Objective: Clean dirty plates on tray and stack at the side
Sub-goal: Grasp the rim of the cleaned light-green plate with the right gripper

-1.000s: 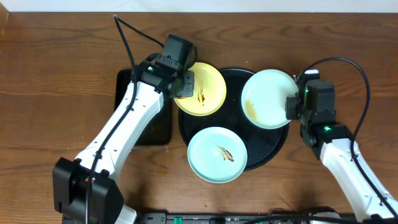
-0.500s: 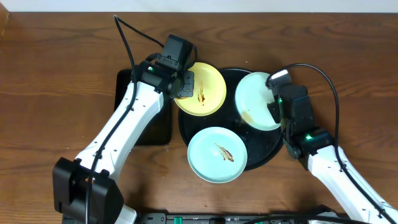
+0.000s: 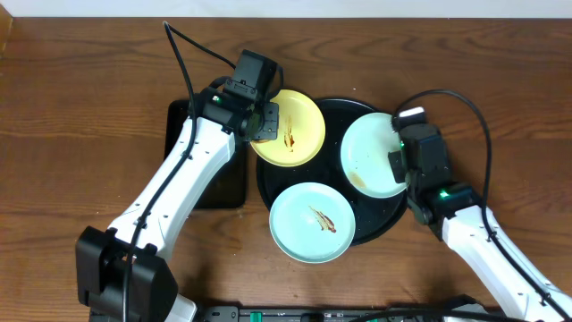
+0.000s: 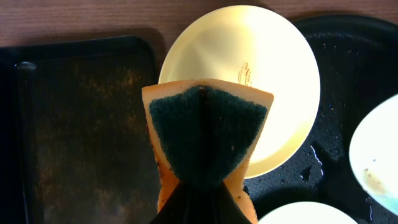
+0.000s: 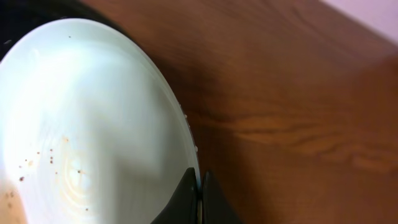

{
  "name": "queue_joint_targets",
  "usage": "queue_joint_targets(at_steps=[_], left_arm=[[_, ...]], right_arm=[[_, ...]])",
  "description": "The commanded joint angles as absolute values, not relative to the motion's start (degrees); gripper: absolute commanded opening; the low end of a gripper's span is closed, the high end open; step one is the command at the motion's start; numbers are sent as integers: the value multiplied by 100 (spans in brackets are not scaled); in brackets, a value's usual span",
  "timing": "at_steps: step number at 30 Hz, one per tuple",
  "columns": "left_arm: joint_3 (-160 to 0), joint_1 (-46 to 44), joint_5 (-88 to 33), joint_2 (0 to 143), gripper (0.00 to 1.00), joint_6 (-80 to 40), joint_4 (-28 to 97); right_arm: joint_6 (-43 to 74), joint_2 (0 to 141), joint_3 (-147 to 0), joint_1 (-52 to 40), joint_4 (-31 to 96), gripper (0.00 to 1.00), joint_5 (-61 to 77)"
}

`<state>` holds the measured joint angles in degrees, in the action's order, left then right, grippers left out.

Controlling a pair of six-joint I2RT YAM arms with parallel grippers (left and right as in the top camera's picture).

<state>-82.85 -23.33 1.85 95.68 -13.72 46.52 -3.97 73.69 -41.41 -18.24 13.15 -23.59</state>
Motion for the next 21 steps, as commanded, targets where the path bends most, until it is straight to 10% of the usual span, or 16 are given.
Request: queue_joint_targets(at_steps=[1, 21], left_arm=[[-8272, -2316, 196, 9461, 8, -1428, 4698], [-8274, -2316, 200, 9461, 8, -1428, 4724]], right_arm=[[189, 7367, -4154, -1645, 1076, 1, -2456], [-2152, 7212, -4193, -2659, 534, 1, -3640]])
